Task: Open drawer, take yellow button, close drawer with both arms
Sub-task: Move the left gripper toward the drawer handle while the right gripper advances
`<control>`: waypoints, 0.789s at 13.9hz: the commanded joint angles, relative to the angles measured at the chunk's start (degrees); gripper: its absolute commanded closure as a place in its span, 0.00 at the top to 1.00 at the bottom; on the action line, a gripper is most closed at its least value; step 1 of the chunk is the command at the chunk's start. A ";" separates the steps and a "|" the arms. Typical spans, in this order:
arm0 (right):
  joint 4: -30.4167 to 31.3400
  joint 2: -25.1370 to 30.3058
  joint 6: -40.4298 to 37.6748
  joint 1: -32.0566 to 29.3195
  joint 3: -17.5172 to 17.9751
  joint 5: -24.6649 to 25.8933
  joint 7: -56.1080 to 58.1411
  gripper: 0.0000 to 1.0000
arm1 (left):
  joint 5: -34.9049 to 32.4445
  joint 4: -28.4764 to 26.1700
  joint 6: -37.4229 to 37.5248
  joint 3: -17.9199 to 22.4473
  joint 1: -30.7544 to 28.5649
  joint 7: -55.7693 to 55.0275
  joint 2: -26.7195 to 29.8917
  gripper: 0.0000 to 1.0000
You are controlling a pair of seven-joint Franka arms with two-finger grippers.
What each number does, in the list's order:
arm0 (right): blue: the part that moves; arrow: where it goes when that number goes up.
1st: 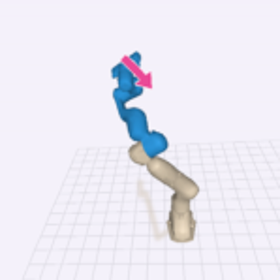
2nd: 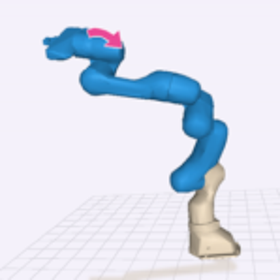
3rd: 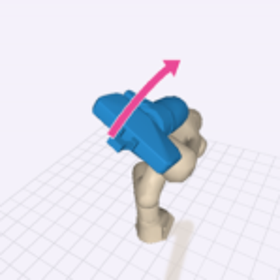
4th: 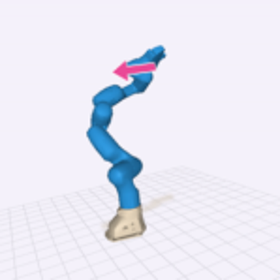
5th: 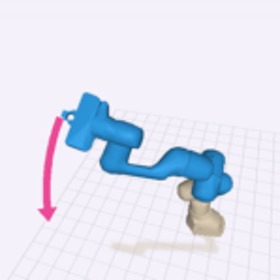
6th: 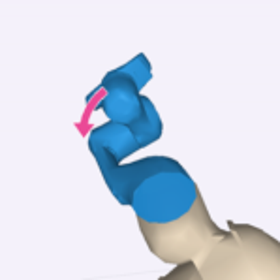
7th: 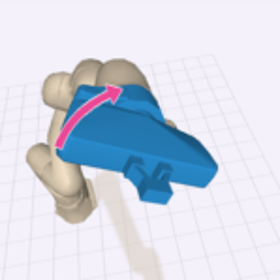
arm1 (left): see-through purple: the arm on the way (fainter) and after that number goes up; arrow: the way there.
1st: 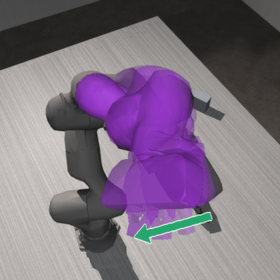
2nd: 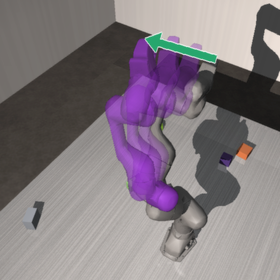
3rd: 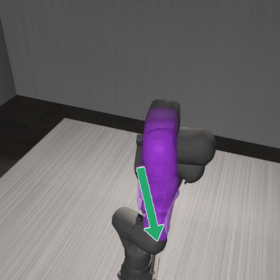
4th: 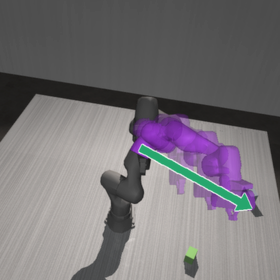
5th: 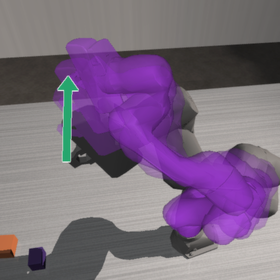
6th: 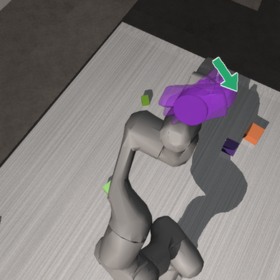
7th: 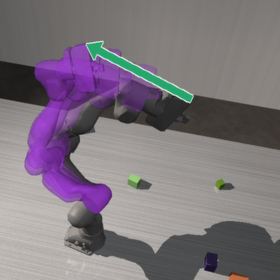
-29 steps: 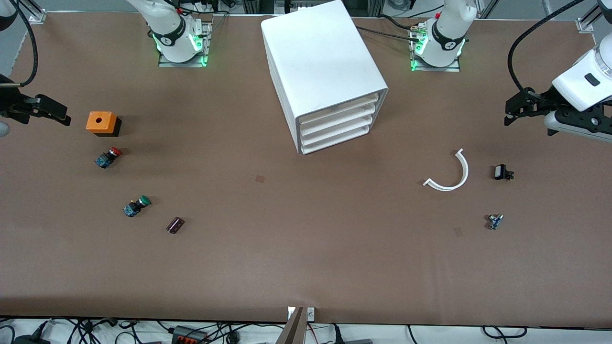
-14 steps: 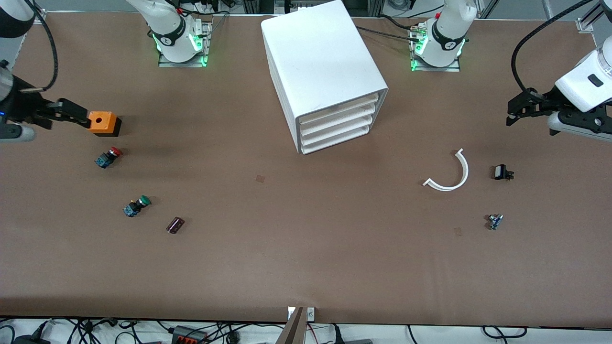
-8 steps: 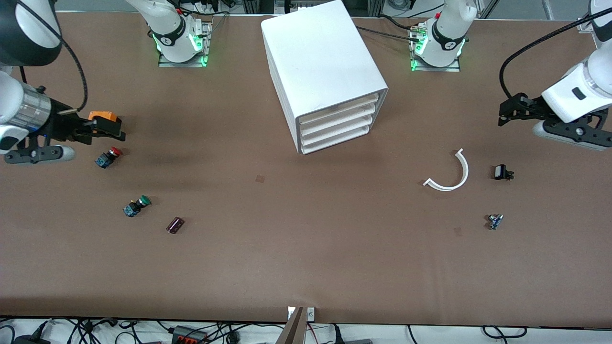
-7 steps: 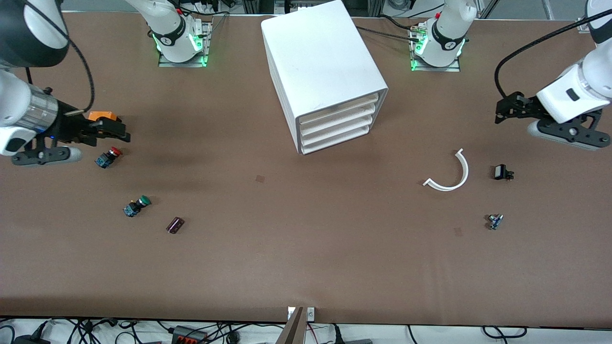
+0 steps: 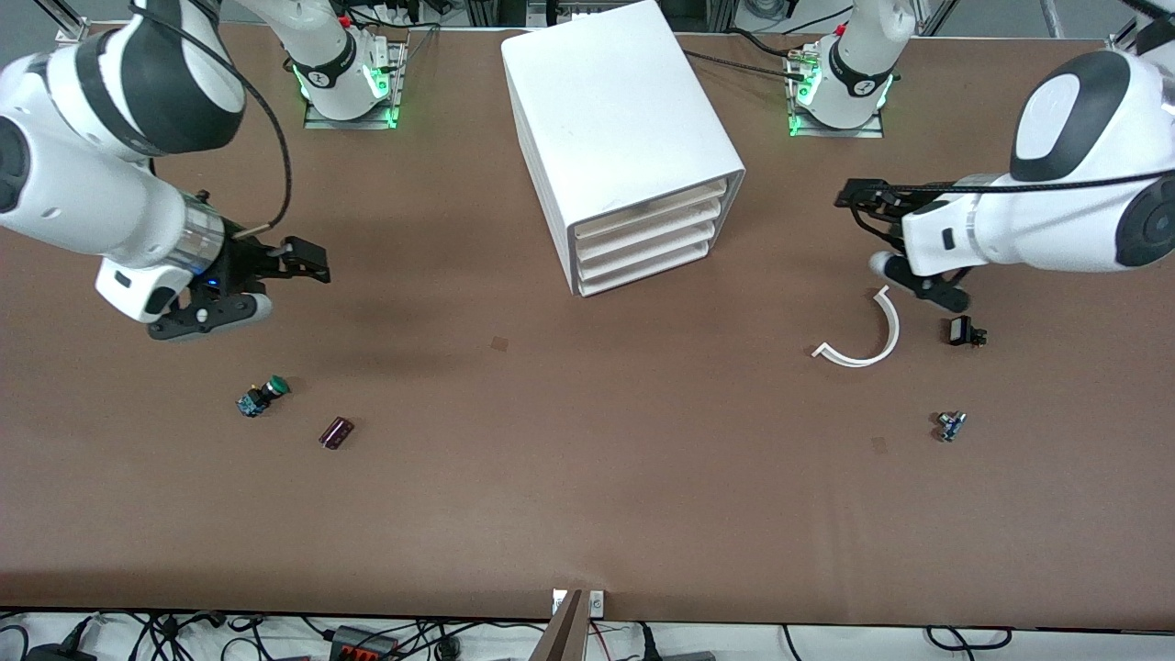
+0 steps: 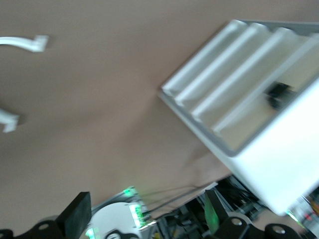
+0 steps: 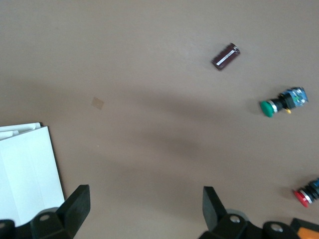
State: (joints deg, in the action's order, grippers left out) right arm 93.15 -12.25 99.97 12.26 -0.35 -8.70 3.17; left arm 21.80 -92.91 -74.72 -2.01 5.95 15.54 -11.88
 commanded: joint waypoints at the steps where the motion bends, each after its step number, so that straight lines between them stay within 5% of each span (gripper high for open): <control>1: -4.89 -3.56 -0.22 3.38 -0.35 -0.35 0.26 1.00 | 6.48 0.80 3.26 -0.36 0.29 8.07 0.19 1.00; 4: -7.62 -6.03 0.04 5.67 -0.35 -0.44 0.26 1.00 | 12.28 0.18 3.00 -0.36 -0.50 16.59 -9.19 1.00; 11: -10.27 -9.11 4.17 9.63 -0.27 -0.88 -0.70 1.00 | 31.79 -10.97 -11.56 -2.55 0.20 25.75 -11.58 1.00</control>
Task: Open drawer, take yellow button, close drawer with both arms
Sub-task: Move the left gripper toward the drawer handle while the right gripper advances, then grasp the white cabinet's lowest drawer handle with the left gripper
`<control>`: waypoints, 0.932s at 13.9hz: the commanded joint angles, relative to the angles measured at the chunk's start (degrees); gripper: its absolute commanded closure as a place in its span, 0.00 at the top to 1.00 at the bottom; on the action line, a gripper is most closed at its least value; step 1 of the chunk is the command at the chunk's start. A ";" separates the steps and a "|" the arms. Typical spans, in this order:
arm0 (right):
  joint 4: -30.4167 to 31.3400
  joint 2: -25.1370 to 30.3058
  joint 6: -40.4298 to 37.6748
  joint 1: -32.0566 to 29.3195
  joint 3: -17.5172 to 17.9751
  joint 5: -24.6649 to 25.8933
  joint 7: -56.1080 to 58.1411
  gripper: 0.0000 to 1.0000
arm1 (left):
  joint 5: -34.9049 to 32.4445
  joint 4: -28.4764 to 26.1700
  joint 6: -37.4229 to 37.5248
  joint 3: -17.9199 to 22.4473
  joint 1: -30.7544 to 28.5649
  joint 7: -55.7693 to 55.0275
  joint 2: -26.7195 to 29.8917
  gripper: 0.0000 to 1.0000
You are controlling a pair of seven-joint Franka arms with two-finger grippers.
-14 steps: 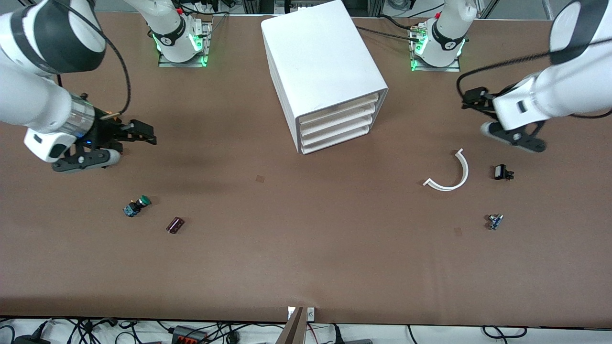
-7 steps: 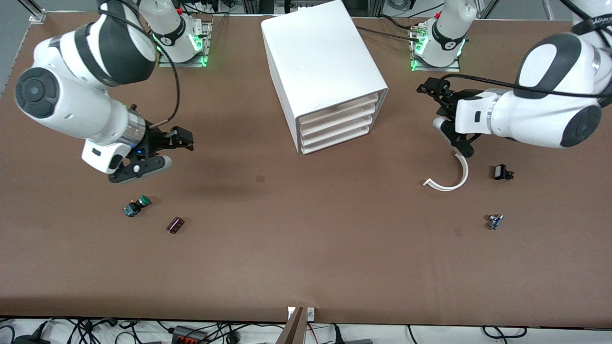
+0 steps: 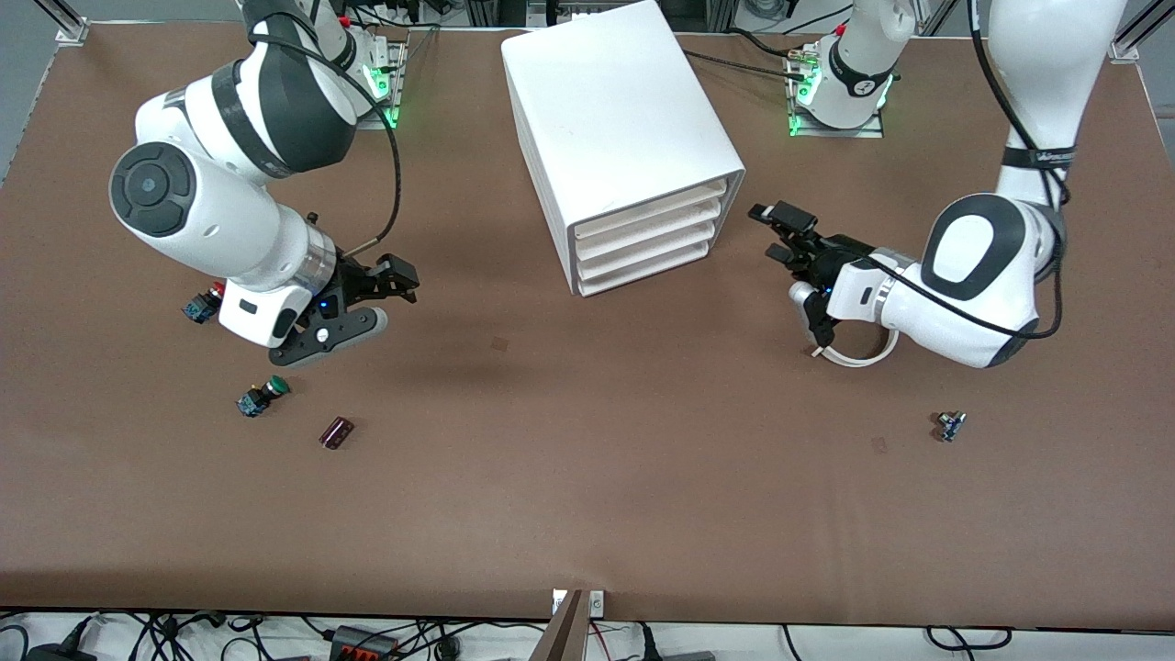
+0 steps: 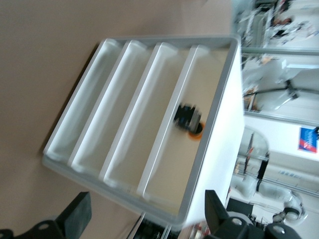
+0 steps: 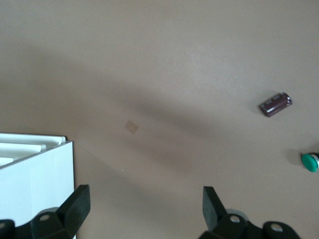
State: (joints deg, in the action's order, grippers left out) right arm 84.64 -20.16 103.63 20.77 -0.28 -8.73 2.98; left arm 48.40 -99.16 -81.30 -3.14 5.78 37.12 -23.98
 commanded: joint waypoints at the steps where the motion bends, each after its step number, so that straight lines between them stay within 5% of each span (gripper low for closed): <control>1: -1.76 -1.28 1.04 1.63 -0.33 -0.85 -0.78 1.00 | 7.65 -5.16 -6.93 -2.73 0.54 4.71 -0.36 1.00; 4: -1.76 -1.37 1.40 1.81 -0.33 -0.77 -0.79 1.00 | 16.69 -9.54 -11.59 -5.81 0.72 8.65 -2.29 0.99; 5: -1.76 -1.63 1.40 1.81 -0.42 -0.77 -0.87 1.00 | 18.03 -10.25 -11.60 -6.26 0.72 10.33 -3.35 0.92; 9: -1.85 -1.81 2.18 1.64 -0.42 -0.77 -0.87 1.00 | 18.04 -10.78 -9.33 -6.26 0.46 11.05 -4.24 0.67; 13: -1.85 -2.25 3.86 1.46 -0.51 -0.77 -0.70 1.00 | 18.05 -14.03 -5.54 -6.26 -0.16 11.66 -4.15 0.62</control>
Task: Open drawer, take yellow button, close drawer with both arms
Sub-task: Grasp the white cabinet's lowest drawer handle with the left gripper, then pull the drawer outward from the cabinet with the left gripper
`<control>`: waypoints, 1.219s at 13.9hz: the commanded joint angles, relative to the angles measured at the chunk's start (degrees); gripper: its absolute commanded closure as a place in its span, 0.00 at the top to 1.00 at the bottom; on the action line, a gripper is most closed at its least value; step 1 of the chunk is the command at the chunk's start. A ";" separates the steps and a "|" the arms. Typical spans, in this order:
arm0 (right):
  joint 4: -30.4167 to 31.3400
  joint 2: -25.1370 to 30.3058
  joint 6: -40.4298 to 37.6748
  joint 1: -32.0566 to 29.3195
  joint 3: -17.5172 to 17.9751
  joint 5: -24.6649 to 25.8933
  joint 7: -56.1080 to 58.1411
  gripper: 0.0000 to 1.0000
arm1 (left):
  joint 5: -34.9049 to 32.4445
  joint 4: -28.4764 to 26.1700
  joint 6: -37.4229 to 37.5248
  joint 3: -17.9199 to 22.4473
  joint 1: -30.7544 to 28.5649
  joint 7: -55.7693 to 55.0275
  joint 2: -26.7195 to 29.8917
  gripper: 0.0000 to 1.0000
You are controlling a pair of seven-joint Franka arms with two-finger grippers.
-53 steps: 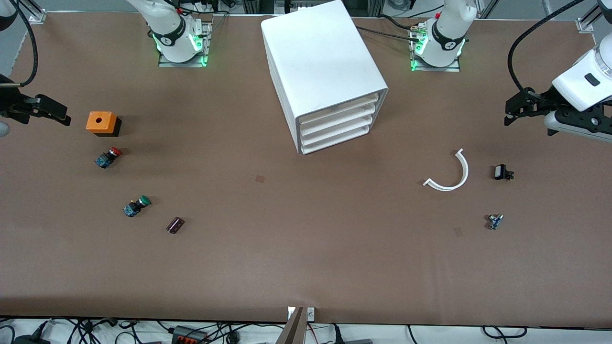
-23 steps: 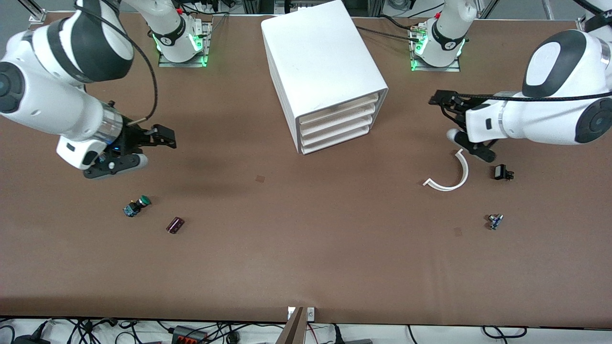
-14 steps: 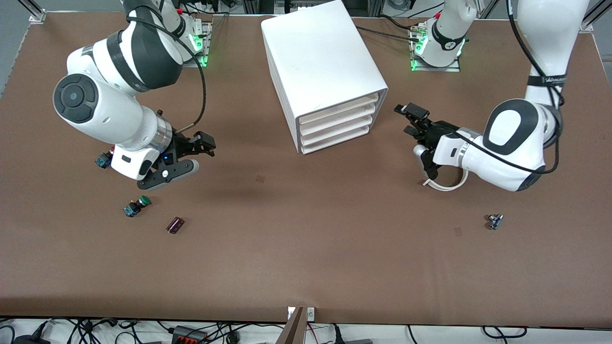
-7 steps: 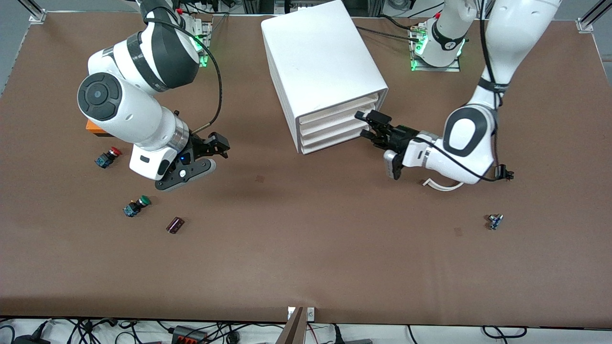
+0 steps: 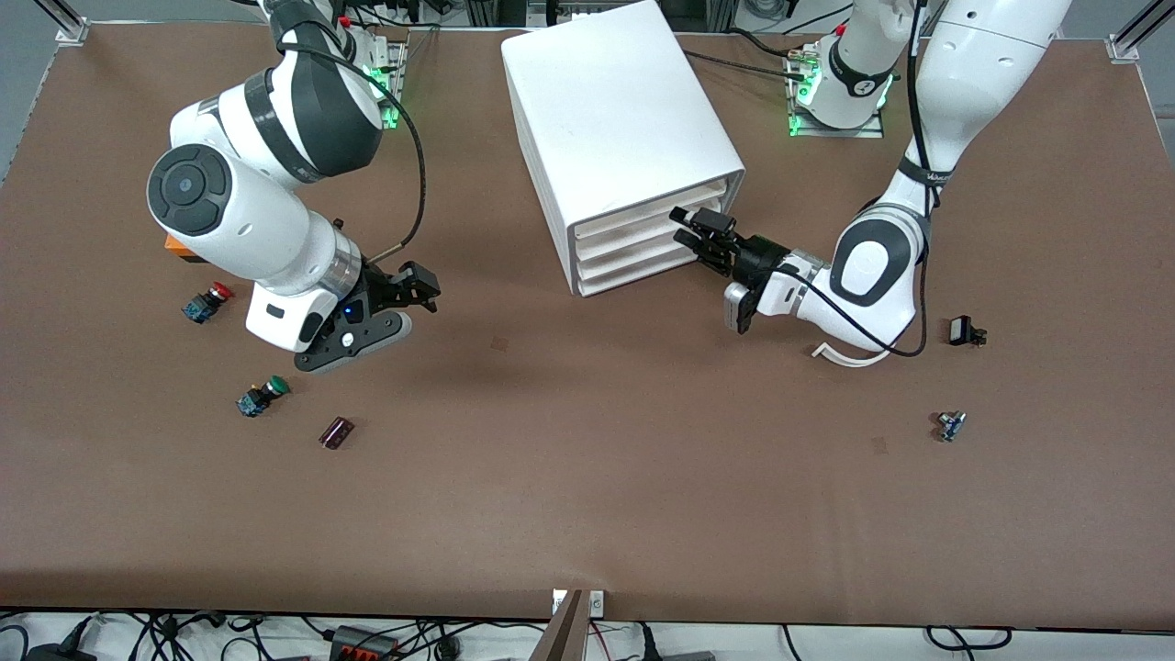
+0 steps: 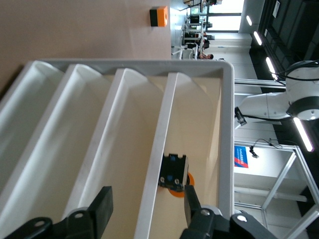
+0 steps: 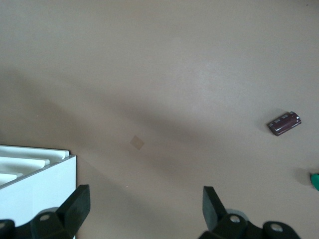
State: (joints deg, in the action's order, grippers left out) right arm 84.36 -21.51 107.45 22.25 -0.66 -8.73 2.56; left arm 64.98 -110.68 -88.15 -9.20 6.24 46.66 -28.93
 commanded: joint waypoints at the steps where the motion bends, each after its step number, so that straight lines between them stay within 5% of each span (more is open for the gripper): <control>1: -1.57 -0.90 0.05 0.08 -0.13 -0.76 -0.28 1.00 | 1.46 -3.31 1.40 -0.21 -0.62 3.86 0.72 0.60; 11: -1.66 -0.73 -0.04 -0.10 -0.22 -0.85 -0.19 1.00 | 1.37 -8.33 2.46 -0.29 -0.44 10.99 1.07 0.40; 17: -3.59 -1.25 0.04 0.34 -0.40 -0.85 -0.28 1.00 | 1.55 -7.72 3.16 -0.29 -0.62 11.00 1.07 0.05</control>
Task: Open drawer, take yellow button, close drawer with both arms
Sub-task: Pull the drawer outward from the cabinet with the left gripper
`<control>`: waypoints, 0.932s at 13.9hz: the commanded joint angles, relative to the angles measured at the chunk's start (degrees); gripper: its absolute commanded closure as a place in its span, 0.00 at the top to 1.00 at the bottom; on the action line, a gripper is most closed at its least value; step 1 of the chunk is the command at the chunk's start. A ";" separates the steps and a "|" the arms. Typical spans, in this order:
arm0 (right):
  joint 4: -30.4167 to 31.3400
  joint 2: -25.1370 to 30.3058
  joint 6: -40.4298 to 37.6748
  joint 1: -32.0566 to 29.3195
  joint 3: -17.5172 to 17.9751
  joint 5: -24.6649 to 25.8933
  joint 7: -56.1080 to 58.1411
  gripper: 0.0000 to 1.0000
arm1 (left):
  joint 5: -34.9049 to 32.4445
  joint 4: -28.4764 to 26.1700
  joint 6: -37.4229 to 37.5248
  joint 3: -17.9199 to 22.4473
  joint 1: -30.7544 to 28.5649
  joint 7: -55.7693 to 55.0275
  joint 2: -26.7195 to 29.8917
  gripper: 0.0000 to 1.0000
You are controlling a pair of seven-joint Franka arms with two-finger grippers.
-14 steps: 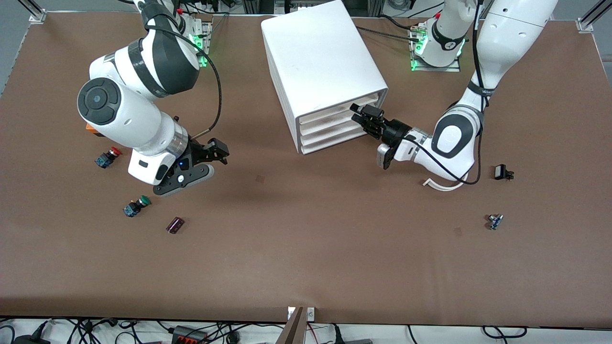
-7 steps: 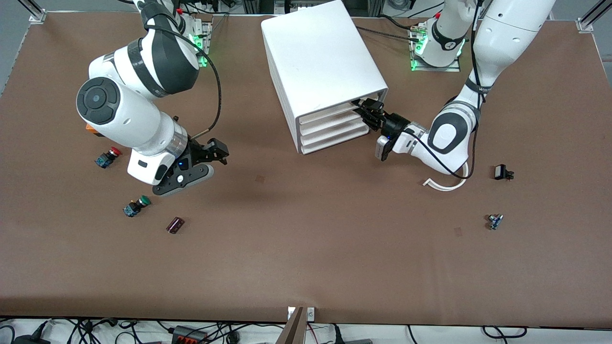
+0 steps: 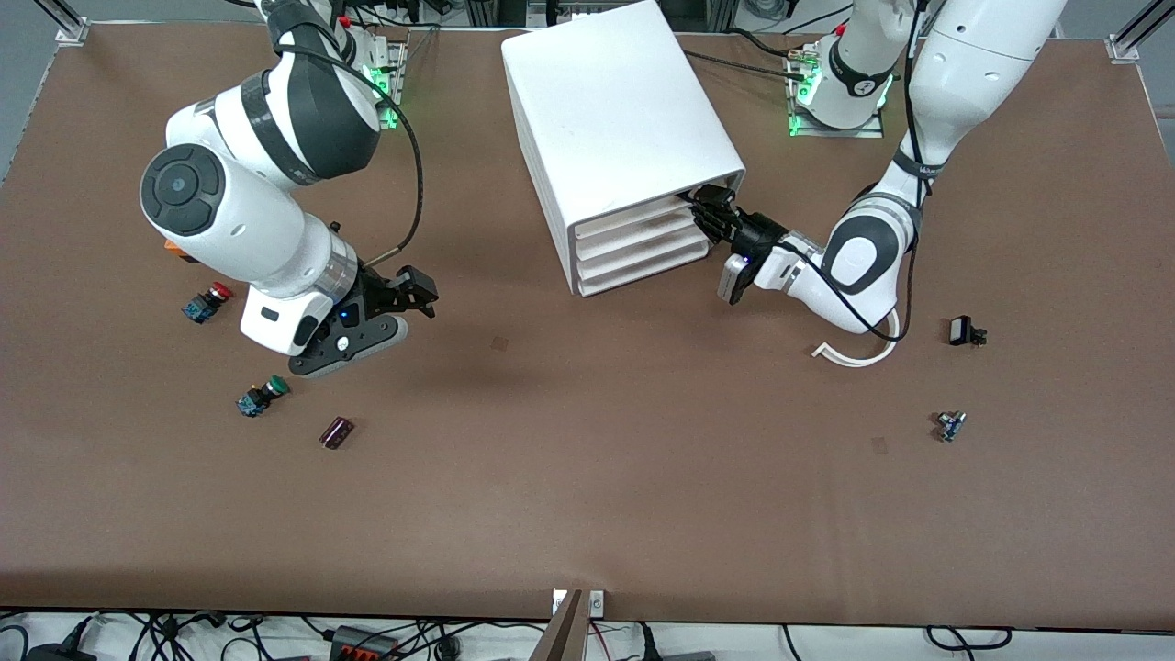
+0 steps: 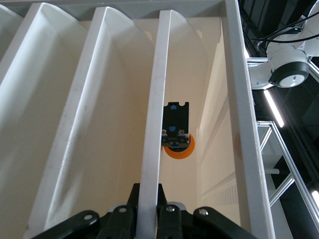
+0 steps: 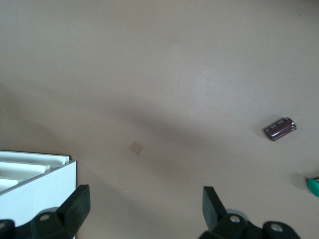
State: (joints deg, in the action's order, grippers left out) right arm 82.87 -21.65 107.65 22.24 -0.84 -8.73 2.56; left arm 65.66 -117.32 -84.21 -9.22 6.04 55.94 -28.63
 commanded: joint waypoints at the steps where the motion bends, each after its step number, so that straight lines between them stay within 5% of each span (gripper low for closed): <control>1: -2.10 -1.20 -0.07 0.17 -0.13 -0.85 -0.28 1.00 | 0.87 -0.89 -0.87 -0.19 -0.42 1.72 0.68 0.04; 13: -2.63 -1.91 1.86 0.43 0.14 -2.33 -0.45 1.00 | -2.11 12.90 -1.05 1.22 -4.37 0.14 -7.92 0.05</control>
State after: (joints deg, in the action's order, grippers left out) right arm 82.00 -22.33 109.12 22.35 -0.80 -9.12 2.56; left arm 65.30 -109.24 -83.95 -8.35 2.07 56.02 -32.96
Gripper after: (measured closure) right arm 0.000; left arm 0.903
